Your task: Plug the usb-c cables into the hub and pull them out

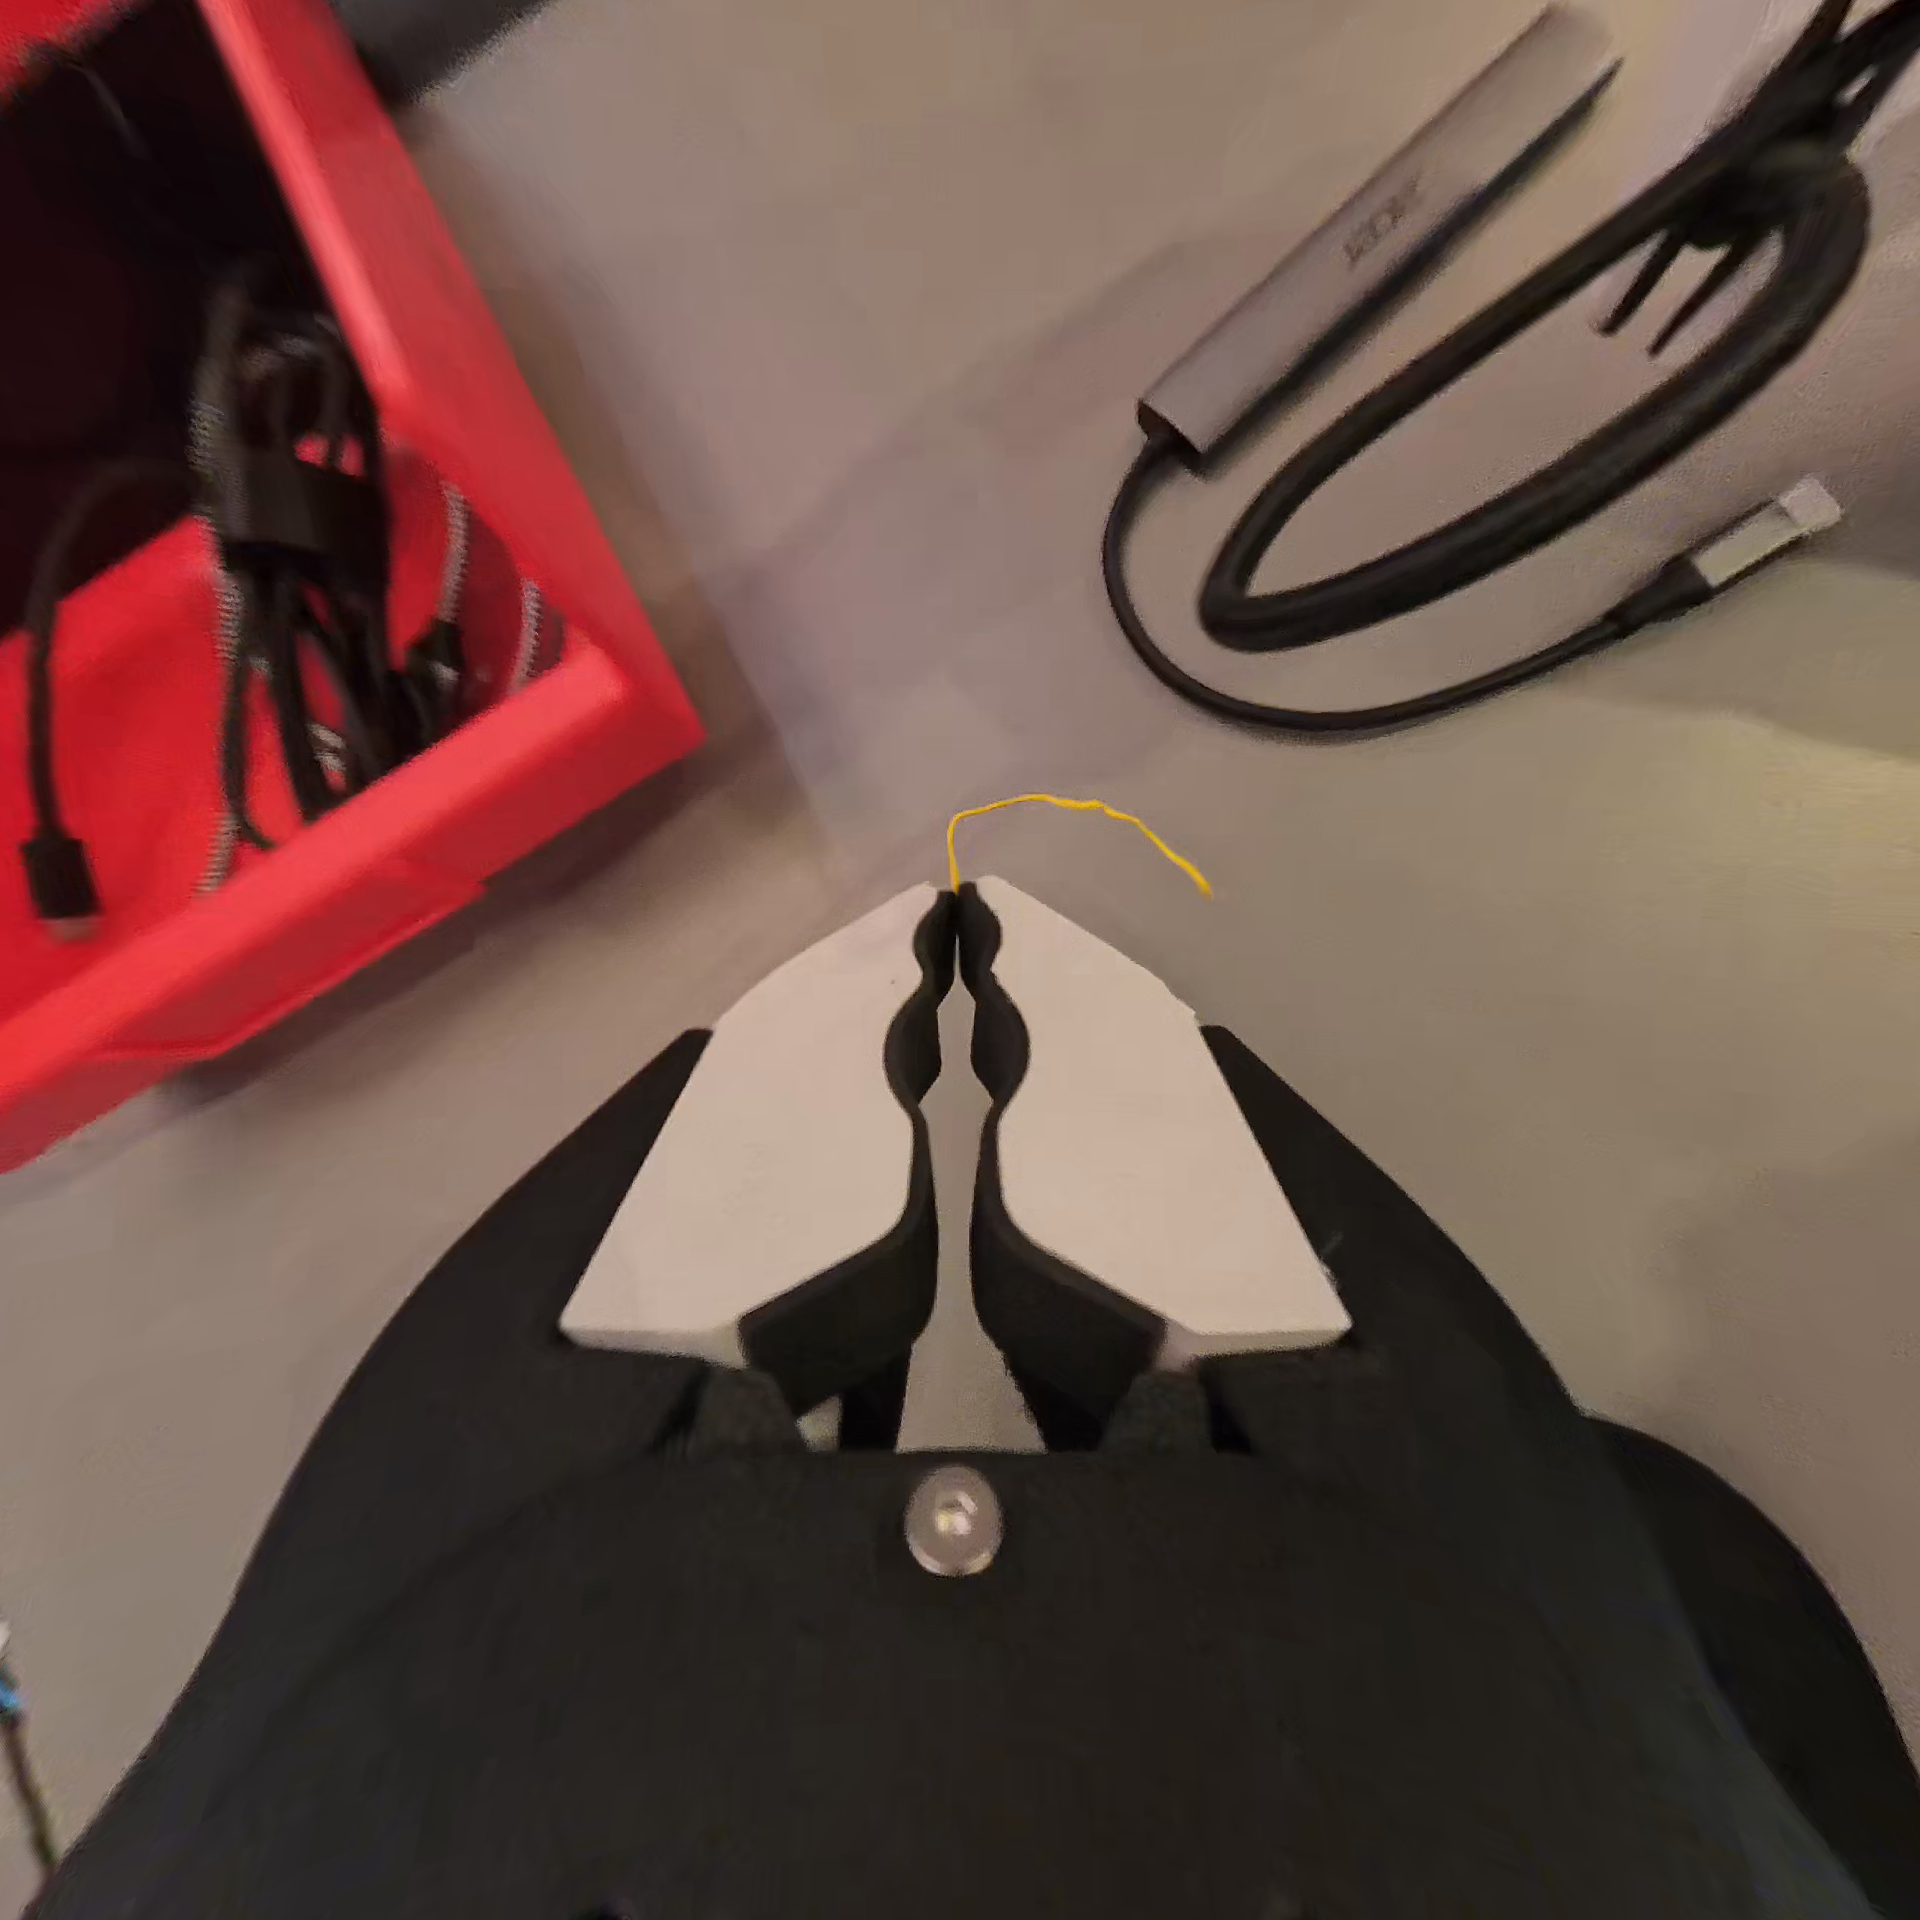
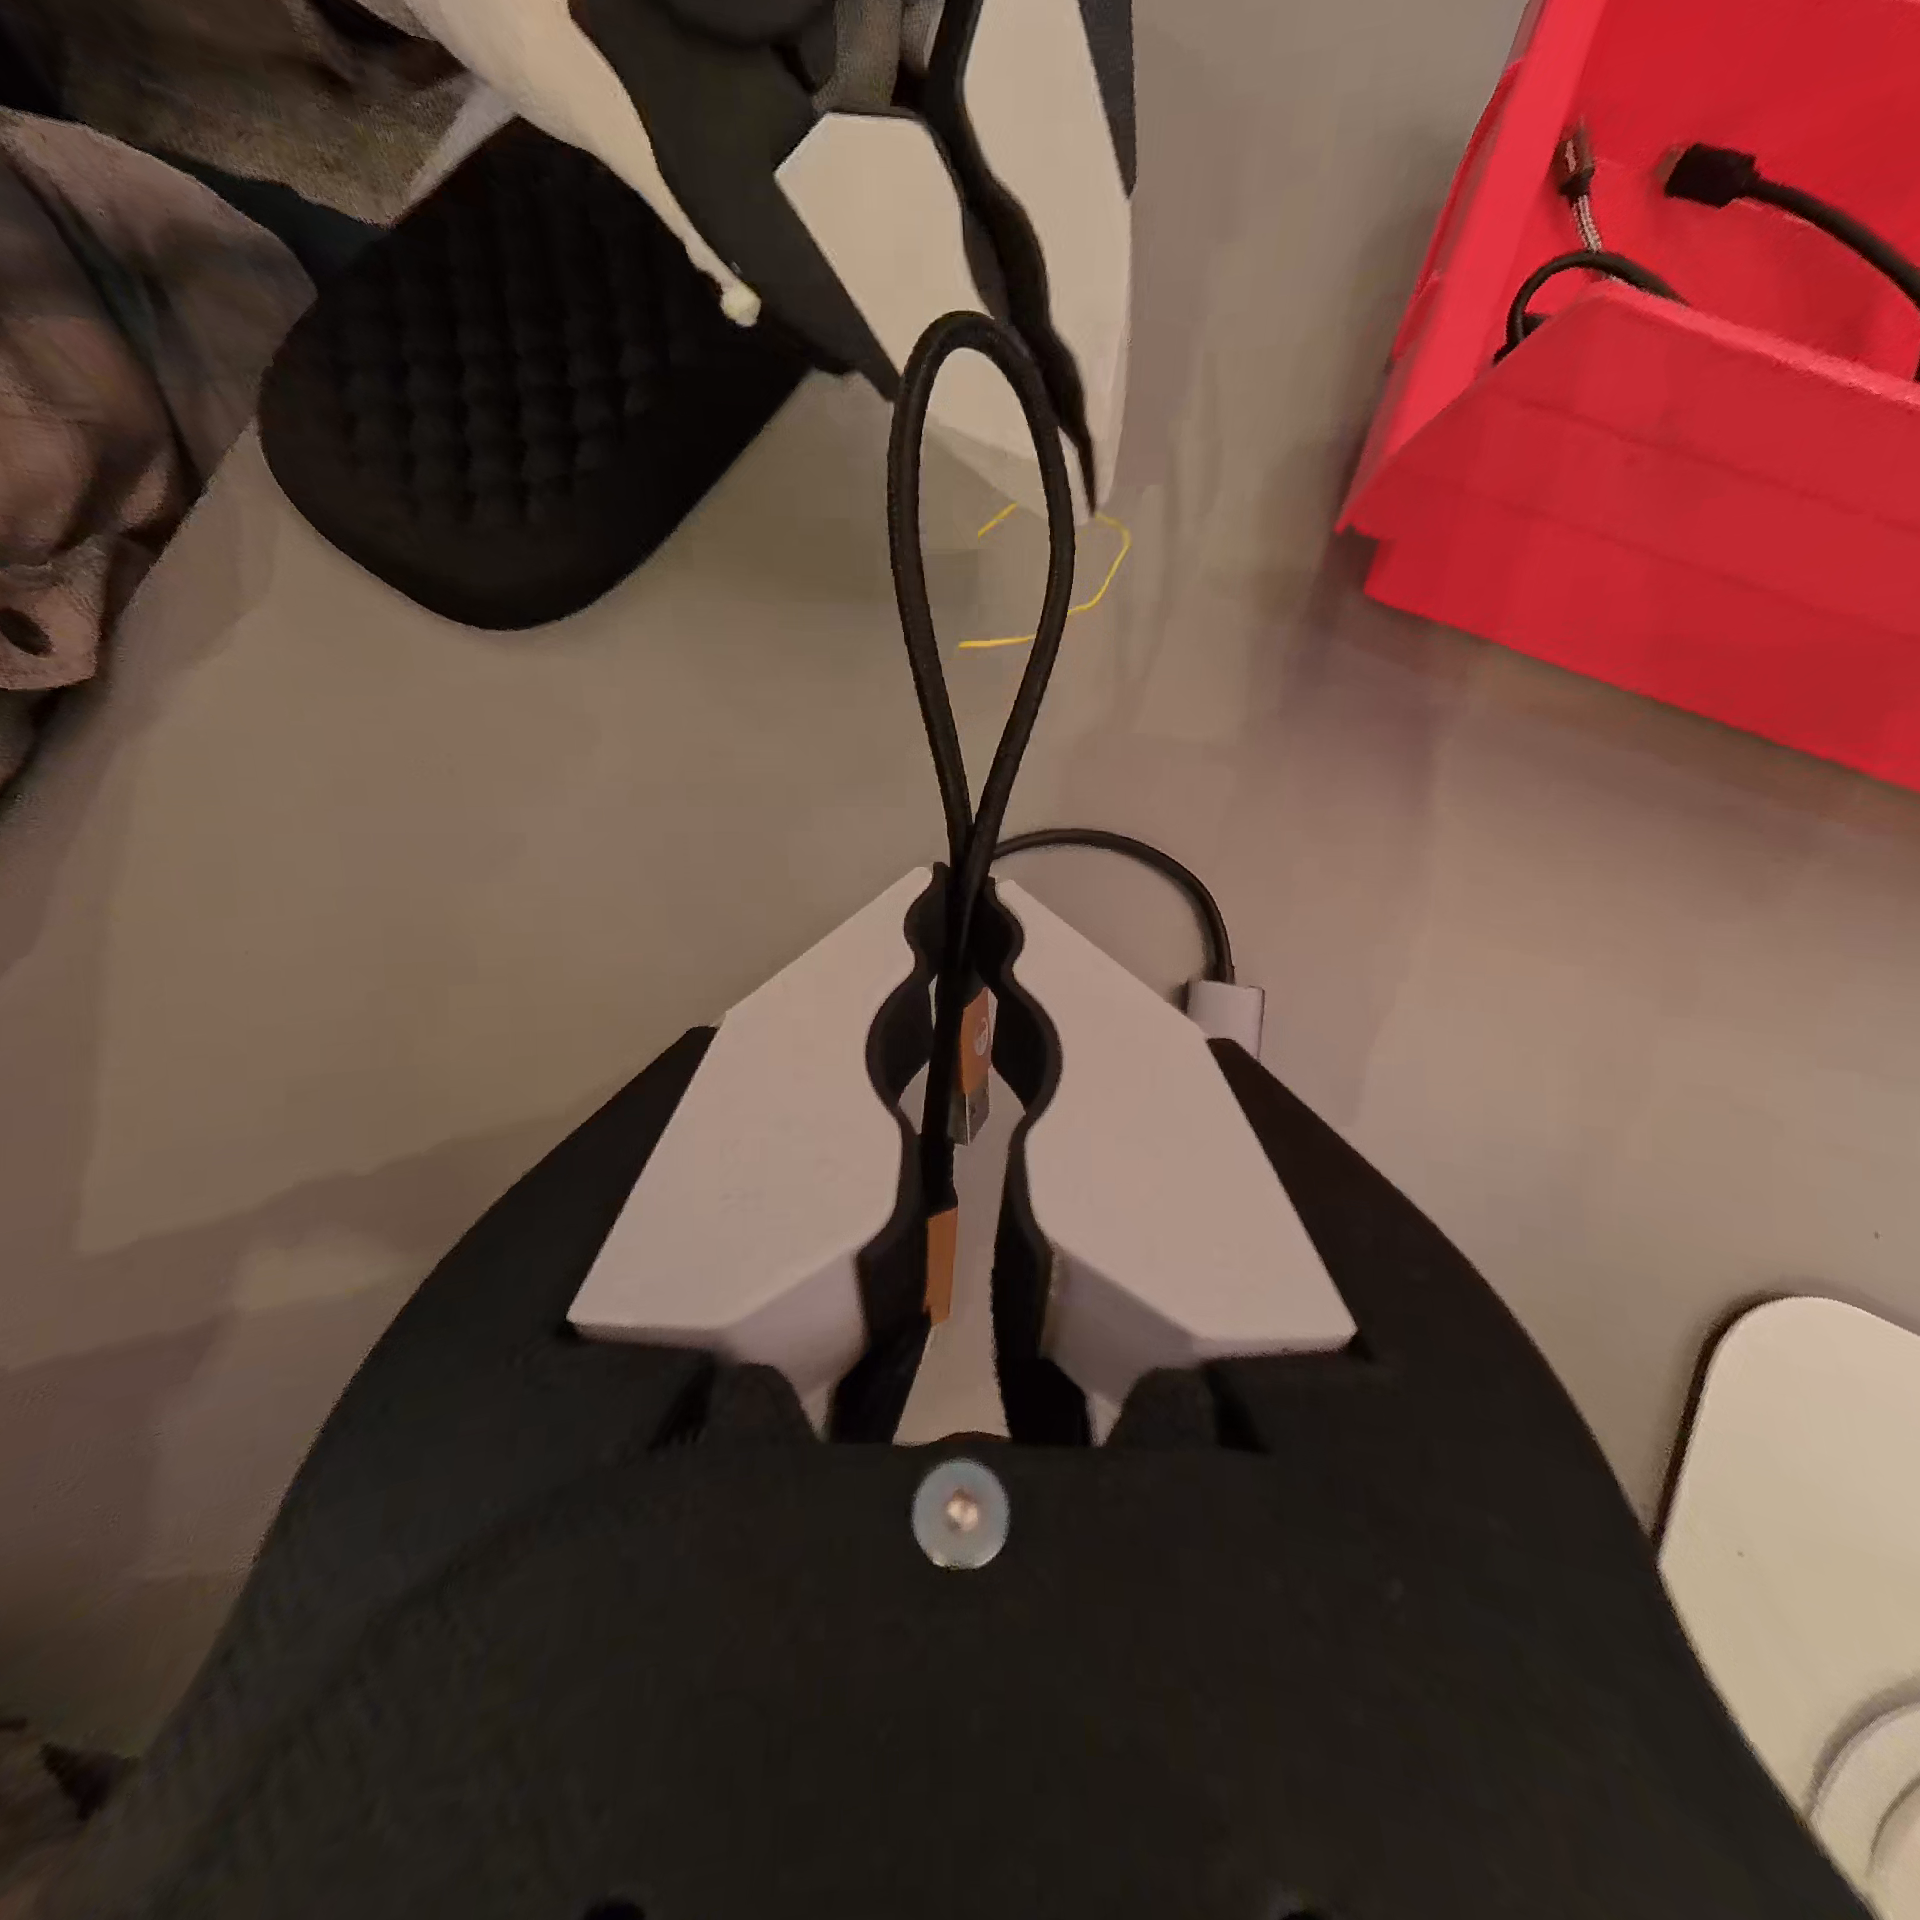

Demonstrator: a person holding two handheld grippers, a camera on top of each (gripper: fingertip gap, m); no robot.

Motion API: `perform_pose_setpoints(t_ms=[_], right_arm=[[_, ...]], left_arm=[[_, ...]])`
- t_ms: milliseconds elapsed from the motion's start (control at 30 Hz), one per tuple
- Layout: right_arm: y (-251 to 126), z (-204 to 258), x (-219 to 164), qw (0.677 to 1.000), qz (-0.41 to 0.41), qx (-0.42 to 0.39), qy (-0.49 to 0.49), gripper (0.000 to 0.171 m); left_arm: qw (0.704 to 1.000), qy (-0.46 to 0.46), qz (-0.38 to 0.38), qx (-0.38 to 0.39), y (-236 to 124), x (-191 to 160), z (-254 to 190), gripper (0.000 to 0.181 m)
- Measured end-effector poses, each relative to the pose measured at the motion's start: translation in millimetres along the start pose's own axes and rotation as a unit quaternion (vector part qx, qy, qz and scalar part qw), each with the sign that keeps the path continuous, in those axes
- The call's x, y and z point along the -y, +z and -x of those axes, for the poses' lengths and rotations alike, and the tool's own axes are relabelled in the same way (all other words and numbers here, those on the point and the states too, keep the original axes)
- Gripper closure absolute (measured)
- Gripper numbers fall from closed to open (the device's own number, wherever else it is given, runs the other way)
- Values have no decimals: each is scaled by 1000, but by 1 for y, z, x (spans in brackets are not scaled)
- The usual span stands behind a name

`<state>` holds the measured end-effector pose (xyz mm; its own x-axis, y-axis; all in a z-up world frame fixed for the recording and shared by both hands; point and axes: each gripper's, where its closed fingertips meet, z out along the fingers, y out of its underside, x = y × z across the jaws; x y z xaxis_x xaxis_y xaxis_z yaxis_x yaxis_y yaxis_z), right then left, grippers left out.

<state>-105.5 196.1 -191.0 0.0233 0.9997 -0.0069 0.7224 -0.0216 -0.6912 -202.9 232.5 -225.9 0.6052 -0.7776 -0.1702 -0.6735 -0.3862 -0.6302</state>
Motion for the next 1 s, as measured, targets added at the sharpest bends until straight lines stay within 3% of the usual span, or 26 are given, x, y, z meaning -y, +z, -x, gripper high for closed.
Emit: perform_pose_setpoints(t_ms=[233,467,733,1000], right_arm=[[-5,29,10,996,-30,70,-36,171],[10,37,0,995,19,79,-56,171],[0,55,33,986,-79,109,-97,170],[-15,63,55,977,-112,73,-166,169]], left_arm=[[993,46,-105,14,-46,37,9,181],[979,120,-167,-9,-84,72,-5,181],[956,208,-183,-92,-103,91,-49,181],[935,244,-179,-187,-113,95,-76,181]])
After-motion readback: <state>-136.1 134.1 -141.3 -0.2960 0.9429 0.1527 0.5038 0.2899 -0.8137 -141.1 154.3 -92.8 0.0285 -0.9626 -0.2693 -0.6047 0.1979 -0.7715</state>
